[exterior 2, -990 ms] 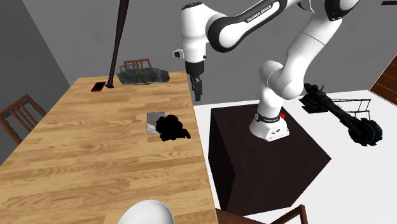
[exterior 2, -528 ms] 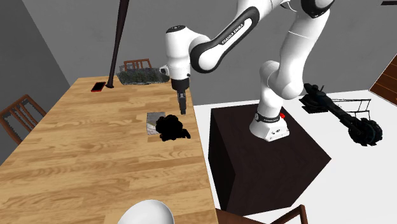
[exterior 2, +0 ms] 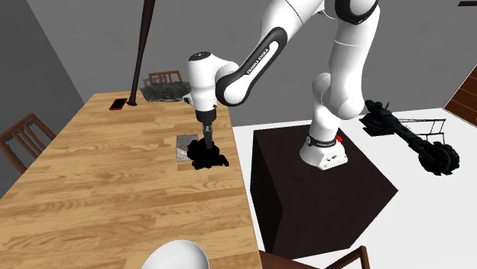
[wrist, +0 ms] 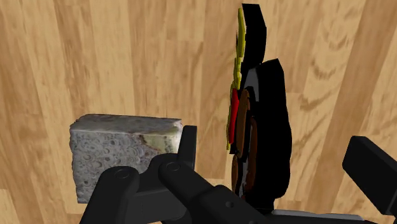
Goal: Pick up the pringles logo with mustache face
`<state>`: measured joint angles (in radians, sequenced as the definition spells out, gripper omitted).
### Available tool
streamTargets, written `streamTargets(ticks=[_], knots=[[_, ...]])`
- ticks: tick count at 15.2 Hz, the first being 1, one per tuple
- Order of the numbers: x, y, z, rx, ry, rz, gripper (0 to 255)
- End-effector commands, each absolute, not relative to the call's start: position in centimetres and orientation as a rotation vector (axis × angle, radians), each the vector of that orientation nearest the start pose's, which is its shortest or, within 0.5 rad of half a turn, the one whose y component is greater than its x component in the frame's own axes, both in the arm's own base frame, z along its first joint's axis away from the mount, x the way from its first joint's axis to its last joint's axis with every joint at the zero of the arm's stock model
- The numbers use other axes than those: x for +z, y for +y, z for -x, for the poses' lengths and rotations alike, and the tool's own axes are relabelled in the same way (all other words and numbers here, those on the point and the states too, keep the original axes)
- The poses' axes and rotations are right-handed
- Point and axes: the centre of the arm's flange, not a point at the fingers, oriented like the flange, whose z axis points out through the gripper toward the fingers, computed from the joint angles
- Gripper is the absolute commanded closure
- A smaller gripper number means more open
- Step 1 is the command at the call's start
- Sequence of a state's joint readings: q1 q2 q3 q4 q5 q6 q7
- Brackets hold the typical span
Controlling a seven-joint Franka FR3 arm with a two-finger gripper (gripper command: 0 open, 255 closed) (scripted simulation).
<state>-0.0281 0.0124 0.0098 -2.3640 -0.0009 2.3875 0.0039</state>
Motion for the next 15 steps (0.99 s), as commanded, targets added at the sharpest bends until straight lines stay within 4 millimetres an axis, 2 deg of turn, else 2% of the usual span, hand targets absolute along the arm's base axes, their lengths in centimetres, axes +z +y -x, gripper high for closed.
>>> streamTargets(ticks=[1, 5, 6, 15], knots=[[31.1, -1.0, -50.2, -0.019, 0.034, 3.142, 0], [29.7, -1.0, -50.2, -0.019, 0.034, 3.142, 0], [29.8, -1.0, -50.1, -0.019, 0.034, 3.142, 255], [29.7, -1.0, -50.2, -0.019, 0.034, 3.142, 255]])
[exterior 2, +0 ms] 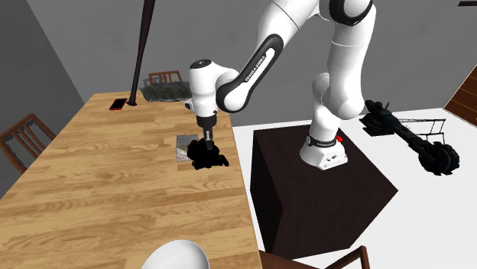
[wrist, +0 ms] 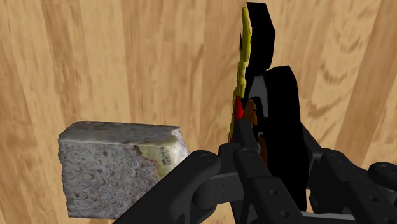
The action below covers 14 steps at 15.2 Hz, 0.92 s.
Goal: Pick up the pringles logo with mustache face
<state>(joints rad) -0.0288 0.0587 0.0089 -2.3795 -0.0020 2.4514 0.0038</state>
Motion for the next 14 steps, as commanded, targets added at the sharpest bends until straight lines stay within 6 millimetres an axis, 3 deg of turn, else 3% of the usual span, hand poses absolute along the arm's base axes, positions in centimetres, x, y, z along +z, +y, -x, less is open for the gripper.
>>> streamTargets(ticks=[1, 14], knots=[[30.3, -1.0, -50.2, -0.019, 0.034, 3.142, 255], [37.1, -1.0, -50.2, -0.019, 0.034, 3.142, 255]])
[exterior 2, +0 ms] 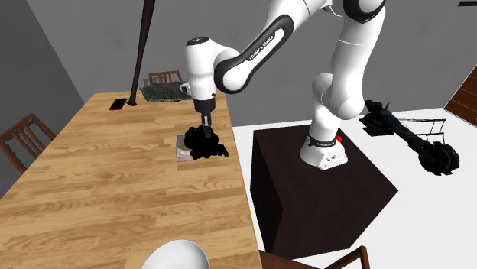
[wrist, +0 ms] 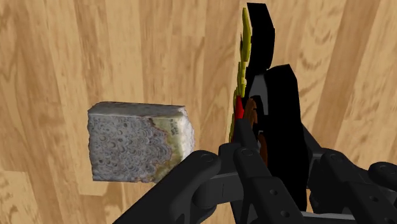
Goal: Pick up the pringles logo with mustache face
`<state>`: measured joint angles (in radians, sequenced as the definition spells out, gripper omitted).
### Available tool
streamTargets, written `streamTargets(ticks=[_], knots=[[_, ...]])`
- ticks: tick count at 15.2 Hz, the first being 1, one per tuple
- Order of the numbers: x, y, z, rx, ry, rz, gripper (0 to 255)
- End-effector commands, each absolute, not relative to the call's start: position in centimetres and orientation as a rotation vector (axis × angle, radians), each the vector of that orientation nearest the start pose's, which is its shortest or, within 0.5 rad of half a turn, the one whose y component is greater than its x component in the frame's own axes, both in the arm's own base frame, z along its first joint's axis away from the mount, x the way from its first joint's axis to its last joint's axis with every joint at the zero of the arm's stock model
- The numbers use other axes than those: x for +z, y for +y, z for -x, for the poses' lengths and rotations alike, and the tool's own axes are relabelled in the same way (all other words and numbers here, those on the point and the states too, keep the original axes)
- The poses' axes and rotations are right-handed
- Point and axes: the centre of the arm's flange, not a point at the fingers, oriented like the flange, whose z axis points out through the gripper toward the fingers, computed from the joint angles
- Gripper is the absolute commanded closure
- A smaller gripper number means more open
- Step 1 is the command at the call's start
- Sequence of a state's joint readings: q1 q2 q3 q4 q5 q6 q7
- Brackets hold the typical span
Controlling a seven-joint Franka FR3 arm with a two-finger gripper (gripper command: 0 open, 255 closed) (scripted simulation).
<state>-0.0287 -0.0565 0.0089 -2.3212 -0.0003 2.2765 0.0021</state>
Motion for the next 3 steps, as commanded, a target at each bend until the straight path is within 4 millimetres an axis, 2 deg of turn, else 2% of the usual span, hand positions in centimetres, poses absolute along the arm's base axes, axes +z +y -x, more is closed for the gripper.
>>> streamTargets(ticks=[1, 3], knots=[[37.65, -0.97, -50.16, -0.019, 0.034, 3.142, 255], [37.73, -0.97, -50.16, -0.019, 0.034, 3.142, 255]])
